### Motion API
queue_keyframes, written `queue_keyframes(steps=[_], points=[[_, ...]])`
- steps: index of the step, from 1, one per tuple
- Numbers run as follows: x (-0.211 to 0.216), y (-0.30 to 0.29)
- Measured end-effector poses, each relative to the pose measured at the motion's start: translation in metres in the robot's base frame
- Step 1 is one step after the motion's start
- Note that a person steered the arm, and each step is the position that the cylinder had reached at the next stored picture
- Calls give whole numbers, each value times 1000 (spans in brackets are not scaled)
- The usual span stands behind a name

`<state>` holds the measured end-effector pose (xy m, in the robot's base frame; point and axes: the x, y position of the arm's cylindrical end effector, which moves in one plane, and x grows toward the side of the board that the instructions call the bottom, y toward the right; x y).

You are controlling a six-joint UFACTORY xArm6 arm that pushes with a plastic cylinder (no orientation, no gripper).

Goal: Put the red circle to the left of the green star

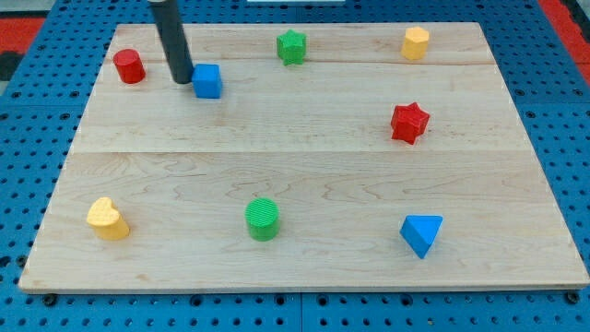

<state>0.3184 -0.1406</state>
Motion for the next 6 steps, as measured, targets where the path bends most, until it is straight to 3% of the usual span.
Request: queue_keyframes(steps=[1, 3, 4, 6], points=[[23, 27], [56, 9], [55, -57], [1, -97]])
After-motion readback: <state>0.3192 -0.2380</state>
